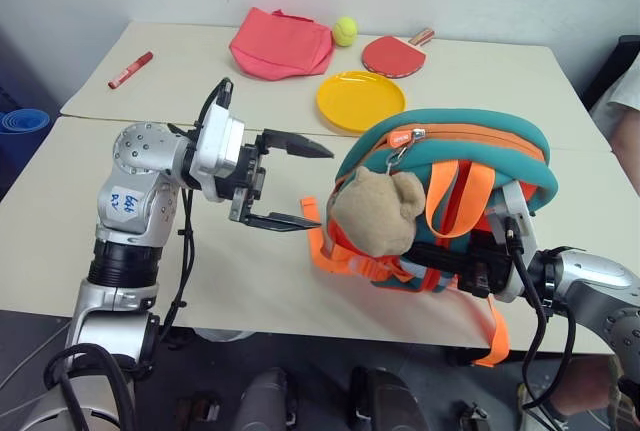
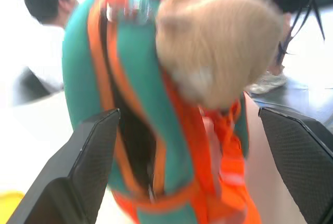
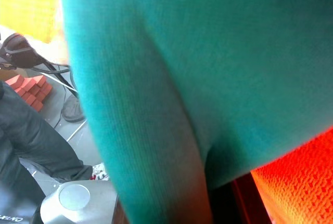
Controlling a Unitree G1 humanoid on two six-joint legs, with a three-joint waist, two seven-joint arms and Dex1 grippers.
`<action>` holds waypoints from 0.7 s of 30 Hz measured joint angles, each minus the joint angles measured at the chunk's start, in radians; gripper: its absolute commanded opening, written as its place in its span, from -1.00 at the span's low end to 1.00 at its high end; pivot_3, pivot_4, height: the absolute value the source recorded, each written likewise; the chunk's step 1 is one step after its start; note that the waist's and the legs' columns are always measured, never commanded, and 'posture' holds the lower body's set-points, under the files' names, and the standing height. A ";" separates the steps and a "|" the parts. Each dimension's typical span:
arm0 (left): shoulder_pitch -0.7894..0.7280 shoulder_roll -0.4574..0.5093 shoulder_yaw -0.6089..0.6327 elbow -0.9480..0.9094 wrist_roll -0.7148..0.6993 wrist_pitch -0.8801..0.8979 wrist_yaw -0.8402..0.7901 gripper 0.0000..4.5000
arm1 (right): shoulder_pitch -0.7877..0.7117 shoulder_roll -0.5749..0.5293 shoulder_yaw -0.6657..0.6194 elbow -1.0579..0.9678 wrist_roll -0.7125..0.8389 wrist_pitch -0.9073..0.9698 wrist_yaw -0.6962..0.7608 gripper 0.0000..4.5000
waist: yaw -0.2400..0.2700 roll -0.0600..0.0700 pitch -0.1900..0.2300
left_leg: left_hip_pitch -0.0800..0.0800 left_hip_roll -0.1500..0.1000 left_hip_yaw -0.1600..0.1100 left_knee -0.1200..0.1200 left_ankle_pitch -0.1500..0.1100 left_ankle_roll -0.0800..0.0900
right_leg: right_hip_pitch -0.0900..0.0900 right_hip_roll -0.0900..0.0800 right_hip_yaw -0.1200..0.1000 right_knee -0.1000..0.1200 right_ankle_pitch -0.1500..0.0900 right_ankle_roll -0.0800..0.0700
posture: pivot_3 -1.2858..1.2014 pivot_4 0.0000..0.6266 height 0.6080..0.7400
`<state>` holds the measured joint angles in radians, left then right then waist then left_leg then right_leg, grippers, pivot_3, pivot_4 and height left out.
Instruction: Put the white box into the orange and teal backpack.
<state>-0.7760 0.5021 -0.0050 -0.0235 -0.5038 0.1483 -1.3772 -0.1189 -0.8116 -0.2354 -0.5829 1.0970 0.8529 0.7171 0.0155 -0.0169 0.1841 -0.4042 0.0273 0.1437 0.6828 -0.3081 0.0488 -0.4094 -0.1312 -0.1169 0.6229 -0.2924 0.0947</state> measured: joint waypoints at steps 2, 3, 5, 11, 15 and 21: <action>0.010 -0.040 -0.010 -0.036 0.000 -0.022 0.035 0.99 | -0.002 0.000 0.002 0.001 0.000 0.002 0.006 -1.00 | 0.001 0.000 0.000 | 0.000 0.000 0.000 0.000 0.000 0.000 | 0.000 0.000 0.000 0.000 0.000 0.000 | 0.03 -0.52 1.00; 0.014 -0.053 -0.016 -0.049 0.002 -0.034 0.047 0.99 | -0.004 0.000 0.004 0.002 0.000 0.003 0.008 -1.00 | 0.001 0.000 0.000 | 0.000 0.000 0.000 0.000 0.000 0.000 | 0.000 0.000 0.000 0.000 0.000 0.000 | 0.03 -0.52 1.00; 0.020 -0.071 -0.032 -0.069 0.004 -0.047 0.065 0.99 | -0.011 0.000 0.013 0.005 0.000 0.005 0.010 -1.00 | -0.001 0.000 0.000 | 0.000 0.000 0.000 0.000 0.000 0.000 | 0.000 0.001 0.000 0.000 0.000 0.000 | 0.03 -0.52 1.00; 0.053 -0.111 -0.100 -0.077 0.047 -0.140 0.068 0.45 | -0.027 0.000 0.023 0.020 0.001 0.007 0.014 -1.00 | -0.001 0.000 0.000 | 0.000 0.000 0.001 0.000 0.000 0.000 | 0.000 0.001 0.000 0.000 0.000 0.000 | 0.03 -0.52 1.00; 0.071 -0.106 -0.109 -0.074 0.060 -0.184 0.065 -0.07 | -0.027 0.005 0.025 0.021 0.001 0.007 0.012 -1.00 | -0.001 0.000 0.000 | 0.000 0.000 0.001 0.000 0.000 0.000 | 0.000 0.001 0.000 0.000 0.000 0.000 | 0.03 -0.52 1.00; 0.079 -0.084 -0.102 -0.048 0.051 -0.166 0.076 -0.76 | -0.005 0.014 0.025 0.018 0.002 0.004 0.000 -1.00 | -0.002 0.000 0.000 | 0.000 0.001 0.000 0.000 0.000 0.000 | 0.000 0.001 0.000 0.000 0.000 0.000 | 0.03 -0.52 1.00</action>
<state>-0.6966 0.4184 -0.1073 -0.0715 -0.4526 -0.0173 -1.3014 -0.1243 -0.7977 -0.2106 -0.5644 1.0985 0.8570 0.7166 0.0137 -0.0168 0.1841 -0.4038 0.0280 0.1442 0.6826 -0.3080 0.0486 -0.4098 -0.1303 -0.1165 0.6225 -0.2924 0.0946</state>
